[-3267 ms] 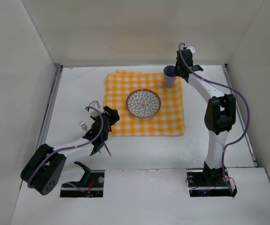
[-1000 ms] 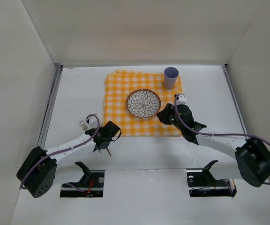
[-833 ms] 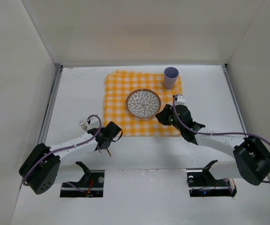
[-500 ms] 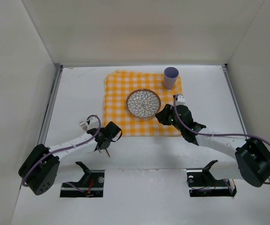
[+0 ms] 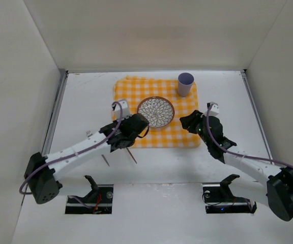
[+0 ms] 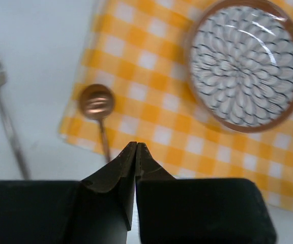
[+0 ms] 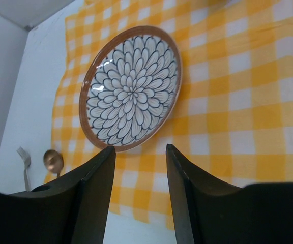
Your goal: Set the dinner table for one person
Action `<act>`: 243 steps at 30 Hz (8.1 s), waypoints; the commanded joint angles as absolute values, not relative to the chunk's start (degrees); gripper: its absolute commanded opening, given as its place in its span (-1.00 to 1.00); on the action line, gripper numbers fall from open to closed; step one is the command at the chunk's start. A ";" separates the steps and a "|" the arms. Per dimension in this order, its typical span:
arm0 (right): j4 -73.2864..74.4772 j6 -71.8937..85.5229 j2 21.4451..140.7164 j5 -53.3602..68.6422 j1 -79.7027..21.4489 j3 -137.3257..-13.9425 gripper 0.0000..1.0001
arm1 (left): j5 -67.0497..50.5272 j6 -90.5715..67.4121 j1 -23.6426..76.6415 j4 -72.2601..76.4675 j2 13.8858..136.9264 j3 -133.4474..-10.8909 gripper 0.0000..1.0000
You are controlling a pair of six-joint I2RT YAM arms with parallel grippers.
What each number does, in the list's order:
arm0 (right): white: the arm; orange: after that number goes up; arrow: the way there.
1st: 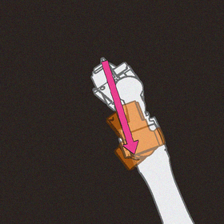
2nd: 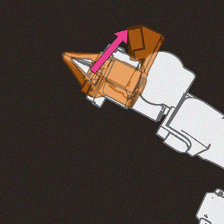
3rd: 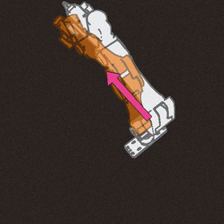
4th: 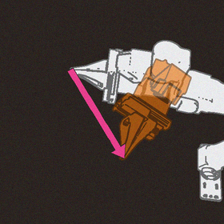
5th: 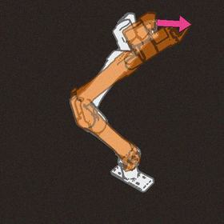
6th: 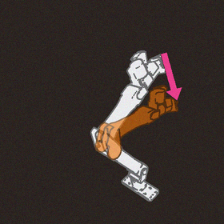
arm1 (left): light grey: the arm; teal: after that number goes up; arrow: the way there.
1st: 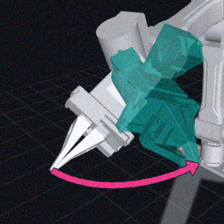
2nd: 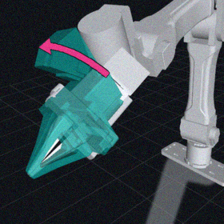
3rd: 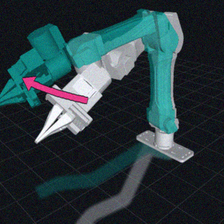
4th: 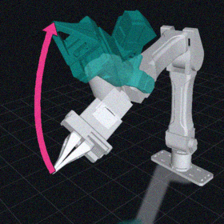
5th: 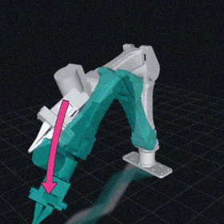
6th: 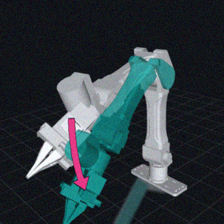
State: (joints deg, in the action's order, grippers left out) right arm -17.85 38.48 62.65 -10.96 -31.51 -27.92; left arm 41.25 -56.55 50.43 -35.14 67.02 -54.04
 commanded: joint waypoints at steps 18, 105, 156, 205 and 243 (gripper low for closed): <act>-21.88 40.43 66.79 -10.28 -29.31 -28.83 0.07 | 38.33 -68.54 55.06 -29.88 73.91 -45.62 -0.60; -17.14 45.00 50.54 -20.57 -20.70 -22.33 0.27 | 31.65 -34.11 56.99 -6.87 96.66 -78.20 -1.00; -17.23 47.28 48.43 -16.96 -16.74 -20.48 0.28 | 27.86 -46.24 57.52 1.23 124.12 -93.70 -0.45; -22.24 44.74 56.25 -13.71 -23.16 -22.85 -0.37 | 30.68 -52.21 23.86 -21.97 58.71 -25.14 -0.58; -22.94 44.65 58.00 -13.19 -23.33 -22.85 -0.30 | 27.43 -20.58 31.77 -8.52 90.51 -61.16 -0.96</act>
State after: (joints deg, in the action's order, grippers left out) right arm -18.72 45.12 58.11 -13.08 -22.96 -20.91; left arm 30.06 -26.68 32.32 -10.02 87.20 -56.66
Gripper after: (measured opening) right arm 0.350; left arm 0.075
